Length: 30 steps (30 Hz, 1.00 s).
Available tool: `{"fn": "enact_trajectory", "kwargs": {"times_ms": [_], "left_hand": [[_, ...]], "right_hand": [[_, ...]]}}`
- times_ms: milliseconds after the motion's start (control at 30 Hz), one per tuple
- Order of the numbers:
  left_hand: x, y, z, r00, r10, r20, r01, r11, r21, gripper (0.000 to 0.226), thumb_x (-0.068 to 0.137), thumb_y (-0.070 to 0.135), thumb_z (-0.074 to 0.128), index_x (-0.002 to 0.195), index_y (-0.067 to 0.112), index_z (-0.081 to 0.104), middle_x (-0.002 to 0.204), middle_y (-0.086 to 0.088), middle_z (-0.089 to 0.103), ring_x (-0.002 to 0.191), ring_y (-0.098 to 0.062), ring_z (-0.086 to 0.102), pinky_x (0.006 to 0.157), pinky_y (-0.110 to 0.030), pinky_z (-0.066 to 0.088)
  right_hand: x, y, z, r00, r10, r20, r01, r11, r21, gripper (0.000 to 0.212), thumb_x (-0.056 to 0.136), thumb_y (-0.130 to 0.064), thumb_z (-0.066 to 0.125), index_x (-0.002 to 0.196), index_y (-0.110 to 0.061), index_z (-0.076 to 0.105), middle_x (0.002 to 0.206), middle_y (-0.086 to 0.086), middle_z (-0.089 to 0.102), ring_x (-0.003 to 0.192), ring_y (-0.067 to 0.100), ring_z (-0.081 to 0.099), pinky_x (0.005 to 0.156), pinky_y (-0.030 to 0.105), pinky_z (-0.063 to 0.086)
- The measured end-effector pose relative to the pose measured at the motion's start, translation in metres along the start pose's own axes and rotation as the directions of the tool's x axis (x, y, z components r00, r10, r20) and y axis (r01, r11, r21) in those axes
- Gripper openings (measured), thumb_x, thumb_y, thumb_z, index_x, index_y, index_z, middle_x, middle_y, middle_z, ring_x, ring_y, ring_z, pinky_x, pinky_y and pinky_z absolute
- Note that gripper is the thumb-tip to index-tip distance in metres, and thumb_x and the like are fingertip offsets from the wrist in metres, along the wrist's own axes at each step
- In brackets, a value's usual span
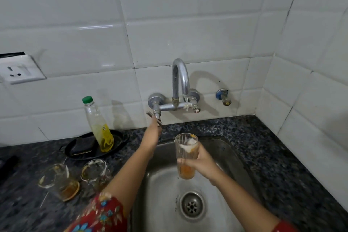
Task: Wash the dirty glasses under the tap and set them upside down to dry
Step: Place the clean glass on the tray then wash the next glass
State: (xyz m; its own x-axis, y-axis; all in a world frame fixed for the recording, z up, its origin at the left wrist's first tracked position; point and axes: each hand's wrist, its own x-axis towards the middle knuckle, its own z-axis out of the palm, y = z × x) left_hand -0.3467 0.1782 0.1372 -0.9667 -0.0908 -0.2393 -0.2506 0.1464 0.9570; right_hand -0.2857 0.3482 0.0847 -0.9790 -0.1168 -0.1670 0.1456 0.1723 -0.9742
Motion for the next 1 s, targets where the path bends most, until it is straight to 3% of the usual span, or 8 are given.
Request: {"fn": "enact_trajectory", "kwargs": {"times_ms": [167,367,467,567,667,767,833,1000], "left_hand": [[-0.02,-0.06,0.004,0.775,0.111,0.622,-0.134,0.991,-0.01,0.08,0.072,-0.003,0.065,0.144,0.017,0.036,0.131,-0.008,0.059,0.116,-0.02,0.06,0.092,-0.032,0.052],[-0.013,-0.077,0.032,0.876,0.306,0.372,-0.314,0.948,-0.039,0.054,0.063,0.0,0.077,0.114,0.013,0.064,0.1,0.0,0.074,0.09,-0.014,0.068,0.071,-0.024,0.055],[-0.011,-0.086,0.026,0.879,0.254,0.403,-0.278,0.961,0.002,0.05,0.061,-0.013,0.072,0.106,0.006,0.064,0.088,0.001,0.071,0.08,-0.012,0.065,0.065,-0.026,0.053],[-0.004,-0.088,0.021,0.889,0.234,0.394,-0.282,0.957,0.068,0.065,0.056,-0.005,0.075,0.118,0.006,0.061,0.106,-0.008,0.07,0.094,-0.019,0.066,0.079,-0.036,0.054],[0.001,-0.086,0.024,0.903,0.212,0.375,-0.277,0.952,0.127,0.069,0.057,0.002,0.079,0.123,0.014,0.06,0.112,-0.01,0.07,0.101,-0.023,0.067,0.085,-0.041,0.057],[-0.007,-0.084,0.036,0.944,0.276,0.183,-0.299,0.947,0.118,0.046,0.061,0.012,0.083,0.101,0.021,0.063,0.095,-0.004,0.073,0.089,-0.015,0.069,0.077,-0.029,0.058],[-0.016,-0.079,0.041,0.933,0.342,0.109,-0.357,0.918,0.173,0.044,0.058,0.01,0.081,0.091,0.025,0.057,0.085,0.005,0.07,0.08,-0.004,0.066,0.069,-0.014,0.05],[-0.017,-0.066,0.021,0.848,0.415,0.331,-0.461,0.884,0.075,0.055,0.067,0.004,0.083,0.115,0.018,0.059,0.11,0.003,0.069,0.106,-0.007,0.066,0.092,-0.021,0.049]], "right_hand": [[0.002,-0.013,-0.002,0.996,-0.026,0.08,0.024,0.999,0.028,0.074,0.077,-0.012,0.077,0.136,-0.023,0.035,0.123,-0.004,0.061,0.11,0.007,0.059,0.092,0.023,0.049],[-0.001,-0.02,-0.011,0.99,-0.132,0.049,0.14,0.957,-0.253,0.089,0.081,-0.043,0.07,0.147,-0.033,0.012,0.146,-0.01,0.029,0.134,0.007,0.029,0.114,0.034,0.027],[-0.008,-0.024,-0.028,0.865,-0.452,0.22,0.489,0.655,-0.576,0.059,0.08,-0.029,0.067,0.133,-0.033,0.041,0.133,-0.01,0.042,0.127,0.007,0.037,0.107,0.033,0.029],[0.005,-0.042,-0.048,0.668,-0.312,0.676,0.739,0.172,-0.651,0.034,0.08,-0.007,0.059,0.108,-0.026,0.062,0.118,-0.006,0.062,0.116,0.013,0.052,0.104,0.042,0.038],[0.035,-0.05,-0.063,0.603,-0.142,0.785,0.736,-0.281,-0.616,0.041,0.081,-0.005,0.06,0.116,-0.025,0.065,0.13,-0.005,0.062,0.126,0.016,0.053,0.113,0.046,0.031],[0.038,-0.056,-0.034,0.685,-0.046,0.727,0.71,-0.179,-0.681,0.034,0.087,-0.007,0.056,0.12,-0.013,0.064,0.128,0.01,0.061,0.117,0.029,0.057,0.102,0.037,0.042],[0.038,-0.062,-0.013,0.591,0.237,0.771,0.806,-0.142,-0.574,0.034,0.09,-0.009,0.058,0.122,0.001,0.06,0.129,0.02,0.057,0.118,0.033,0.054,0.101,0.031,0.035],[0.039,-0.082,-0.026,0.55,0.117,0.827,0.823,-0.244,-0.513,0.022,0.092,-0.021,0.055,0.109,-0.014,0.067,0.108,0.009,0.069,0.095,0.025,0.064,0.079,0.03,0.048]]}}
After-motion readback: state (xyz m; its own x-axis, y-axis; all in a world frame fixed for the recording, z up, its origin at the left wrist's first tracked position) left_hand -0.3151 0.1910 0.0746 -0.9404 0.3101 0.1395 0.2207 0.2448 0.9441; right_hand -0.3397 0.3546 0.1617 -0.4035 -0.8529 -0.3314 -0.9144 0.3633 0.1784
